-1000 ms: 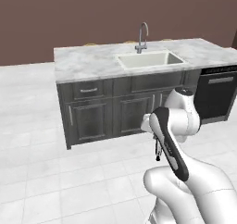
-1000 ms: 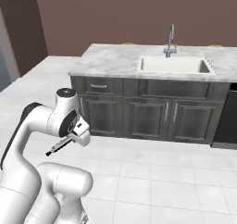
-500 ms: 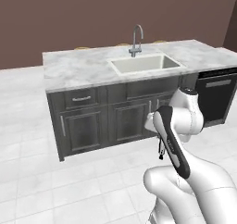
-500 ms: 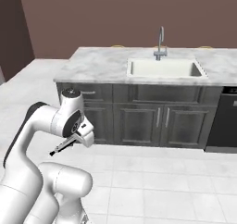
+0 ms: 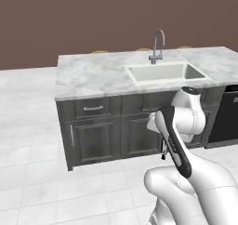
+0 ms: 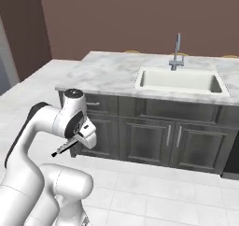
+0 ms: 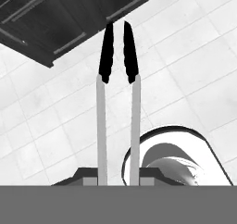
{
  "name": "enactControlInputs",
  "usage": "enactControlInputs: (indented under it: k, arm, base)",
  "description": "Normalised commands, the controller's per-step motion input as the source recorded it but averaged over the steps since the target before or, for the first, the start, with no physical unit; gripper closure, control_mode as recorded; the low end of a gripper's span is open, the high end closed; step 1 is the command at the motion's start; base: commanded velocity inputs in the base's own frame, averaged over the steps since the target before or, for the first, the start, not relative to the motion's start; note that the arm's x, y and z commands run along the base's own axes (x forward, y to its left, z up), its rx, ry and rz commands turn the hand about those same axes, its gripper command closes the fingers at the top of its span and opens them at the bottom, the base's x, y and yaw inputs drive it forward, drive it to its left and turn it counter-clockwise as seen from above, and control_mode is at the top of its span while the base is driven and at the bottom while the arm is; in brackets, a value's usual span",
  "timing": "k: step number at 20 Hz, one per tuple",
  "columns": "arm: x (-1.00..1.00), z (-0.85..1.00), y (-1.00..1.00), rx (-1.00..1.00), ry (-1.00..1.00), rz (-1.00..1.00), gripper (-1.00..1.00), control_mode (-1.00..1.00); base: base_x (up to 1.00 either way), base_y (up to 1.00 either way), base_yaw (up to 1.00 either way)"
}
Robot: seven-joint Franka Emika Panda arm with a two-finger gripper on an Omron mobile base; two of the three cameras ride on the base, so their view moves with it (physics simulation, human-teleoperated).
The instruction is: Pick up the tongs from the counter and place them near the plate next to the oven.
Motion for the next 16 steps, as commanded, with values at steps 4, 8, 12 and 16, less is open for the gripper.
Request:
enactControlInputs:
  k: [4, 8, 12, 16]
  arm:
    - [0.00, 0.00, 0.00, 0.00, 0.00, 0.00, 1.00, 1.00]
    - [0.00, 0.00, 0.00, 0.00, 0.00, 0.00, 1.00, 1.00]
    - [0.00, 0.00, 0.00, 0.00, 0.00, 0.00, 1.00, 1.00]
    - [0.00, 0.00, 0.00, 0.00, 0.00, 0.00, 1.00, 1.00]
  base:
    - [0.60, -0.40, 0.32]
    - [0.46, -0.57, 0.02]
    - [0.18, -0.34, -0.53]
    - [0.06, -0.16, -0.75]
